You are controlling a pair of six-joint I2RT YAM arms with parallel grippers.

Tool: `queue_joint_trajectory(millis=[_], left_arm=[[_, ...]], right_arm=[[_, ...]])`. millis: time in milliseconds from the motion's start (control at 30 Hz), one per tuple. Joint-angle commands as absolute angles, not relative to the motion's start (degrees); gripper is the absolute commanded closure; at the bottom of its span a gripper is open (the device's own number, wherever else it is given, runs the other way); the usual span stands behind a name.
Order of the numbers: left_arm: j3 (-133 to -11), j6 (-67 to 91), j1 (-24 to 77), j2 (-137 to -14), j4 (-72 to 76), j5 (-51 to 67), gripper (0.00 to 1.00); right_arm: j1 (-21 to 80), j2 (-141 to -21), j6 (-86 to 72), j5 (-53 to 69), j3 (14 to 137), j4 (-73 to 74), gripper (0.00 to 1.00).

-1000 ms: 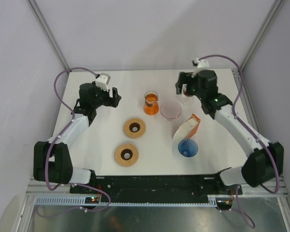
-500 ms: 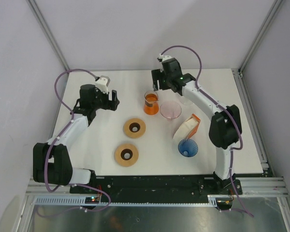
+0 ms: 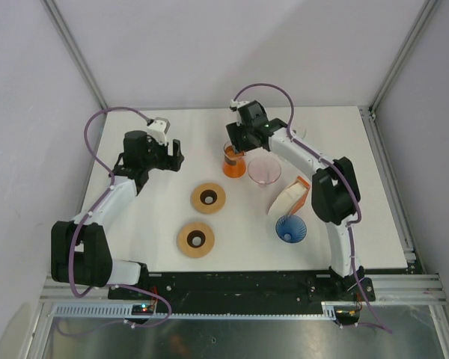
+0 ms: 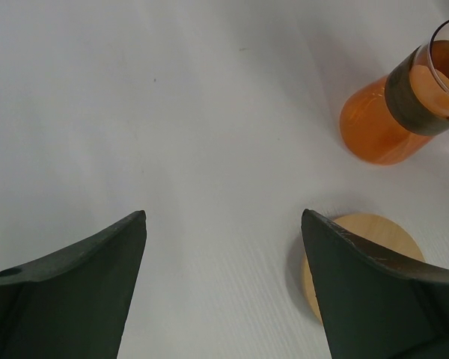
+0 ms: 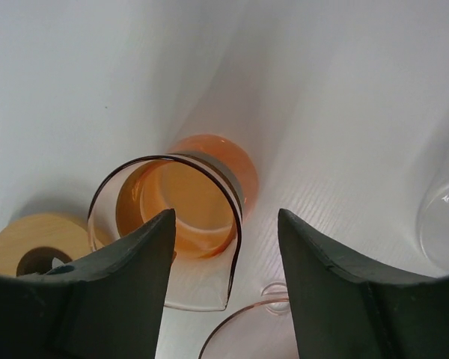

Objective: Place the coffee filter in the dripper
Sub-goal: Pick up the coffee server from the center of the board.

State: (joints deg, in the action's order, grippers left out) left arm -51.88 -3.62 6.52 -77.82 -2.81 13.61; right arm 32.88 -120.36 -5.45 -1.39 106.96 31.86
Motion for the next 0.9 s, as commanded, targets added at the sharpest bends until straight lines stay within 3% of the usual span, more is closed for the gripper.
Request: queue_joint_trajectory(millis=[0, 500, 867], left_arm=[[-52.4, -4.6, 6.4, -75.8, -2.5, 12.5, 0.11], [-52.4, -4.9, 6.4, -75.6, -2.6, 12.9, 0.11], [-52.8, -7.3, 6.5, -75.6, -5.4, 15.8, 0.13]], right_arm=[[33.3, -121.8, -3.9, -0.8, 110.0, 31.9, 0.43], [35.8, -119.5, -0.3, -3.4, 109.8, 28.4, 0.98], [36.7, -112.5, -0.8, 0.1, 109.7, 27.4, 1.0]])
